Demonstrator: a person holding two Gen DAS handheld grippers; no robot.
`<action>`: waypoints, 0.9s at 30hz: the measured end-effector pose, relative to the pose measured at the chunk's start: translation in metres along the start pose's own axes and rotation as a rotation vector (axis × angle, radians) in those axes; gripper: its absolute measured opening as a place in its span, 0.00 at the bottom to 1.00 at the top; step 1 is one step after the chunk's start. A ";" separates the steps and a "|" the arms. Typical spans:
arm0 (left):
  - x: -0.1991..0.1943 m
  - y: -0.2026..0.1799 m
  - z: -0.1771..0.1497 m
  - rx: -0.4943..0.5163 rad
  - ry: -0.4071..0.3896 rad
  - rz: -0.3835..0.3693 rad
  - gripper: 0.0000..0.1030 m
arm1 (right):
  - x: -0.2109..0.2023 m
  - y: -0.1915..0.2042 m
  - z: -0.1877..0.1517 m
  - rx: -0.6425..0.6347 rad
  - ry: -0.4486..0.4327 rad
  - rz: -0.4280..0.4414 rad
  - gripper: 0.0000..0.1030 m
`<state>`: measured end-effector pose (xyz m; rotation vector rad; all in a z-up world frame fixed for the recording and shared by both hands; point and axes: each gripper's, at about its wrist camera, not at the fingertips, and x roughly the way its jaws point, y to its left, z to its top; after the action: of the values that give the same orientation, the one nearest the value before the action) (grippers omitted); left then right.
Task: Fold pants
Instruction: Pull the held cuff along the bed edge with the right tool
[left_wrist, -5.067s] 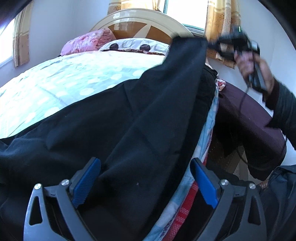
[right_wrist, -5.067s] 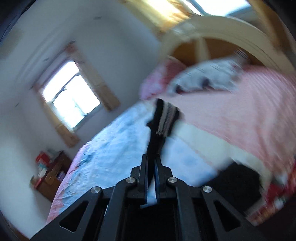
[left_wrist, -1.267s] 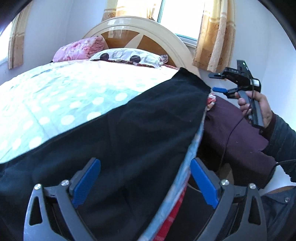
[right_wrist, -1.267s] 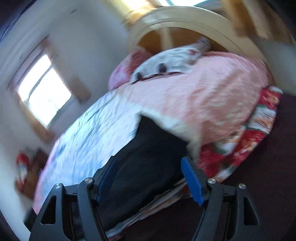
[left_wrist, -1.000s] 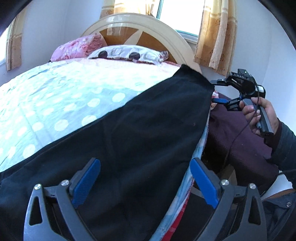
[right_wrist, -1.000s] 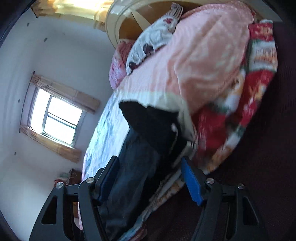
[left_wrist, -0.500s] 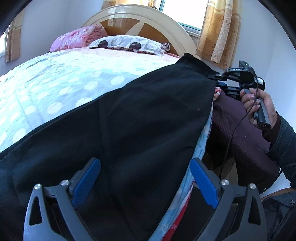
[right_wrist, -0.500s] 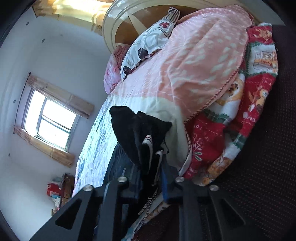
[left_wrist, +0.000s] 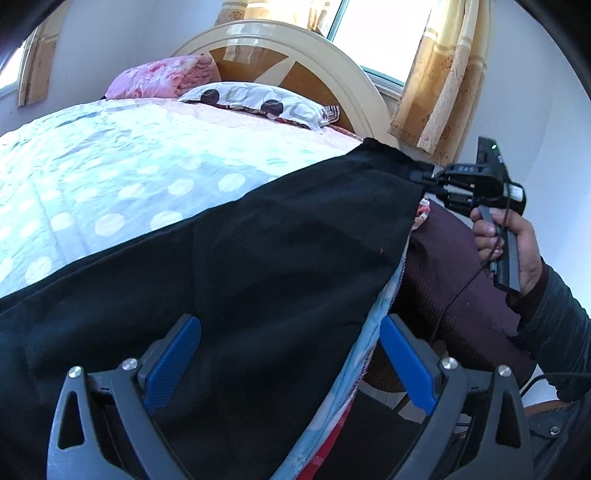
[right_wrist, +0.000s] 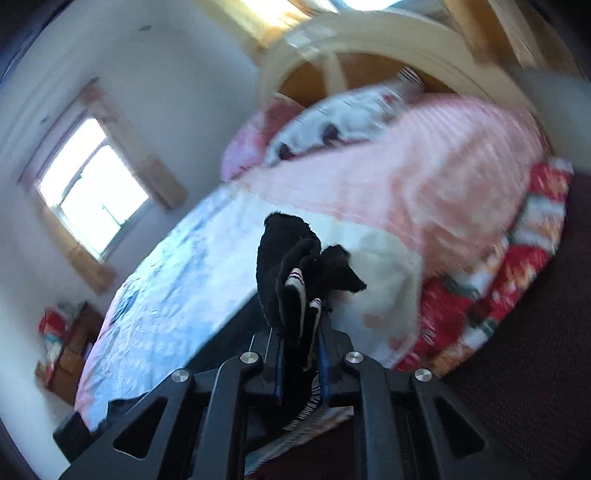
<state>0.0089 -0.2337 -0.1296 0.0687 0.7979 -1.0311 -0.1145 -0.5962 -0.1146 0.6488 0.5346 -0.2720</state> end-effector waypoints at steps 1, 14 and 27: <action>0.000 0.002 -0.001 -0.006 0.001 0.000 0.97 | 0.001 -0.008 0.001 0.015 0.007 -0.019 0.17; -0.013 0.040 -0.011 -0.078 0.016 0.121 0.97 | -0.006 0.000 0.061 -0.156 -0.041 -0.033 0.51; -0.010 0.038 -0.016 -0.046 0.035 0.143 0.97 | 0.054 0.015 0.050 -0.343 0.223 0.059 0.51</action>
<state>0.0276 -0.1997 -0.1466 0.1029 0.8362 -0.8776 -0.0445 -0.6203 -0.1037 0.3619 0.7545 -0.0484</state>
